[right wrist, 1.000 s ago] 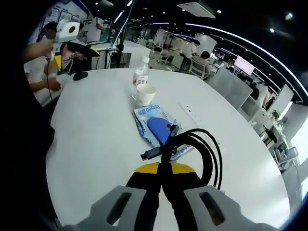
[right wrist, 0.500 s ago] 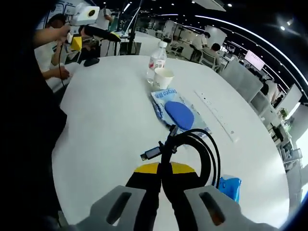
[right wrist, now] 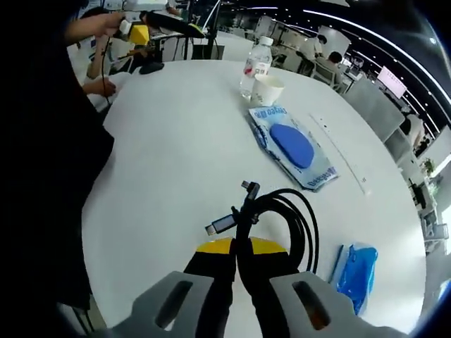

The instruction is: Arrange the tabletop items into an orderly group along one side of the table until the central work area is clear of visible clutter.

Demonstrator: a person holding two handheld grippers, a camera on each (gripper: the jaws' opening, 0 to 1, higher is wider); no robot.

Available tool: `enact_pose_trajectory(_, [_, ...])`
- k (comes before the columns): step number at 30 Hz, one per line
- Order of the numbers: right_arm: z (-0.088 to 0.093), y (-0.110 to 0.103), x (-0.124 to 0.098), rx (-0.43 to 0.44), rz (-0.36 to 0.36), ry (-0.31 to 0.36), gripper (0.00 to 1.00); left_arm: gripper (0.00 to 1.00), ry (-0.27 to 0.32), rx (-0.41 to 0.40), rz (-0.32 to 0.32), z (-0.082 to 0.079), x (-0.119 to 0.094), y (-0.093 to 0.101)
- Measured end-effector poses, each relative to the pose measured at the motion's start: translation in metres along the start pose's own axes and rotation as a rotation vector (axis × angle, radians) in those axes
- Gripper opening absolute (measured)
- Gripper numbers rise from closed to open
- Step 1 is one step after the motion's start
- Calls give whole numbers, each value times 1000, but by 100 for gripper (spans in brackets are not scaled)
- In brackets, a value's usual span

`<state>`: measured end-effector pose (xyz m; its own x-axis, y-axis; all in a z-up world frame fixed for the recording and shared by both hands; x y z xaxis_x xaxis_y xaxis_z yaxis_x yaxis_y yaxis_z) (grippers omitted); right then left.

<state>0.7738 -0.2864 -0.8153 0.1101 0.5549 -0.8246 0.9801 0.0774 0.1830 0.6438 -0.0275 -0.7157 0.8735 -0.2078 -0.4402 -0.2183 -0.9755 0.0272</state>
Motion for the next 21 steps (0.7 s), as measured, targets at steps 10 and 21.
enact_pose_trajectory(10, [10, -8, 11, -5, 1, -23, 2, 85, -16, -7, 5, 4, 6, 6])
enact_pose_trajectory(21, [-1, -11, 14, 61, -26, 36, 2, 81, -98, 18, 6, 16, 27, 13])
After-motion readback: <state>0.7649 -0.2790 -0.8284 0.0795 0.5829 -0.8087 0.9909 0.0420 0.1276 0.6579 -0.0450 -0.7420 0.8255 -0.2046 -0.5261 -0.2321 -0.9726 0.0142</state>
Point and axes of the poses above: the point that each gripper's makers call its tool centre point, and the gripper's own axes: x roughly forward along the fingers, y roughly to its right, z roughly out of its underside, the point moved 2 cm from there along -x, roughly backward along the fingers, and after that the axes turned 3 degrees about -z, right-handed, at the moved point
